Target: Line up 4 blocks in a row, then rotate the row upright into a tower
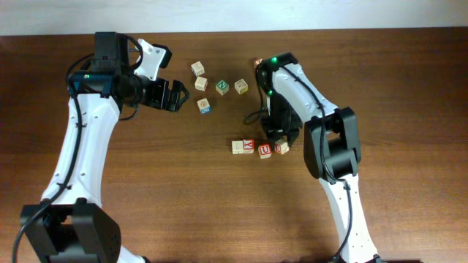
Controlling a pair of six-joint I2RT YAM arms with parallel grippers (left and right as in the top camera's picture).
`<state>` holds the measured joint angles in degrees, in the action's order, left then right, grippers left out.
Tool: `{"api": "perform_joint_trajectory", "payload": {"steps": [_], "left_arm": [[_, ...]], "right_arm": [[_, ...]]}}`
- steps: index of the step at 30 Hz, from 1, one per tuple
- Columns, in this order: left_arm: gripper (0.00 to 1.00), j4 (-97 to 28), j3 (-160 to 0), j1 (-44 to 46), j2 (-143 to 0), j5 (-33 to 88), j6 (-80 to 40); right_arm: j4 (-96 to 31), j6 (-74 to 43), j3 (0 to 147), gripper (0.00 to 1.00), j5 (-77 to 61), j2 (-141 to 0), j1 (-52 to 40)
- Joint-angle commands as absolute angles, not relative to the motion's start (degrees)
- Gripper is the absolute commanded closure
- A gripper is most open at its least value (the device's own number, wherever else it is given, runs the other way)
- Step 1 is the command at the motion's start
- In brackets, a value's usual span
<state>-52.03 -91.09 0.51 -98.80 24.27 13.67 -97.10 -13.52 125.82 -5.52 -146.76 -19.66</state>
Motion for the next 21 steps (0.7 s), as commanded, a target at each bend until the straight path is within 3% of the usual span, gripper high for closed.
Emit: {"api": "perform_joint_trajectory", "payload": {"steps": [1,2,5,10,16,21], "left_arm": [[0.01,-51.96,-92.14,0.47,-98.89,25.26,13.34],[0.01,-51.96,-92.16,0.47,-98.89,25.26,13.32],[0.01,-51.94,-92.16,0.47,-98.89,25.26,13.32],[0.01,-51.96,-92.14,0.47,-98.89,25.26,13.34],[0.01,-51.96,-92.16,0.47,-98.89,25.26,13.34],[0.01,-51.94,-92.14,0.47,-98.89,25.26,13.32]], "right_arm": [[-97.36,-13.80,125.47,0.54,-5.85,-144.86,-19.86],[-97.36,-13.80,125.47,0.45,-5.85,-144.66,-19.86],[-97.36,-13.78,126.48,0.36,-5.82,-143.65,-19.81],[-95.46,-13.82,137.93,0.41,-5.91,-139.17,-19.25],[-67.83,-18.09,139.68,0.41,-8.40,-139.35,-23.88],[-68.90,-20.47,139.74,0.41,-9.47,-139.50,-23.90]]}}
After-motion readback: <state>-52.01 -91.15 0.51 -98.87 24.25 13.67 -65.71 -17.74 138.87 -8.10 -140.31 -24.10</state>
